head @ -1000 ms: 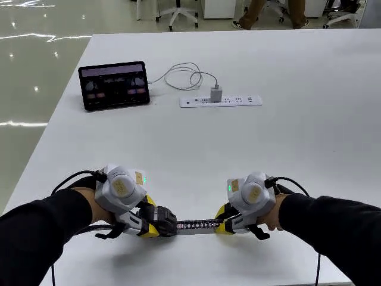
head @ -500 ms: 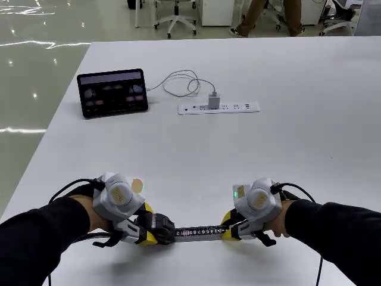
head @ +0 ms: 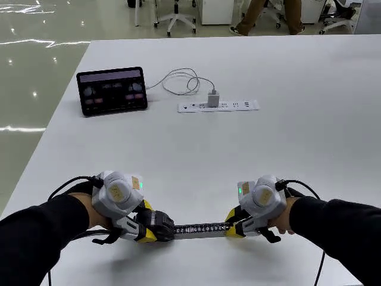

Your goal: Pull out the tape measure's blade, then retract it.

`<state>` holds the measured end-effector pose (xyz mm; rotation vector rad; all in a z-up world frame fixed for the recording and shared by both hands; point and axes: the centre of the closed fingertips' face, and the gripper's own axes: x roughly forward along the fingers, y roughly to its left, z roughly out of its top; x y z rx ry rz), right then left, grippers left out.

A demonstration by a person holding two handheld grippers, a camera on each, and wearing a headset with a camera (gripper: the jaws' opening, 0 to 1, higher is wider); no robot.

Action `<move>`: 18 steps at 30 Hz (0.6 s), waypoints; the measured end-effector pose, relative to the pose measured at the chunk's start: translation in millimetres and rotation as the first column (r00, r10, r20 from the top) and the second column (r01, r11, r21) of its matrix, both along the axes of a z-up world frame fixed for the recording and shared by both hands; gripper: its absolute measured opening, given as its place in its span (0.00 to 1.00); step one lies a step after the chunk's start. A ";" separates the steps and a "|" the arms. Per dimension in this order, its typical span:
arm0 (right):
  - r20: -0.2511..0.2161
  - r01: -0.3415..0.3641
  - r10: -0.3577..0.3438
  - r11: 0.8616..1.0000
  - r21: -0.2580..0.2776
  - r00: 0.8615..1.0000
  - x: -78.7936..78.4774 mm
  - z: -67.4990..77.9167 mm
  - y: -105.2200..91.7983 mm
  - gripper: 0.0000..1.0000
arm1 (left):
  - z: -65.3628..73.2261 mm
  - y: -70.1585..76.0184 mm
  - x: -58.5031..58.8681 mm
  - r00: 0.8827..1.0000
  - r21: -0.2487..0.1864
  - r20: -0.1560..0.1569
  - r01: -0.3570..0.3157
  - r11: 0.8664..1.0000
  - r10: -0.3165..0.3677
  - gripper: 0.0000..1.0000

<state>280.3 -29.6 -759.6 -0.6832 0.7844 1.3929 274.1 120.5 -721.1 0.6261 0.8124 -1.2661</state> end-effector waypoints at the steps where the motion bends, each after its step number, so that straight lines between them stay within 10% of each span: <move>1: 0.001 0.000 0.000 1.000 0.000 1.000 -0.2 -0.1 -0.4 0.10 | 0.1 -0.3 -0.2 1.000 -0.002 0.001 0.001 1.000 -0.001 0.32; 18: 0.006 0.020 -0.020 1.000 -0.013 1.000 0.9 1.2 -17.0 0.10 | 0.1 -1.1 0.2 1.000 0.001 0.008 -0.002 1.000 0.002 0.32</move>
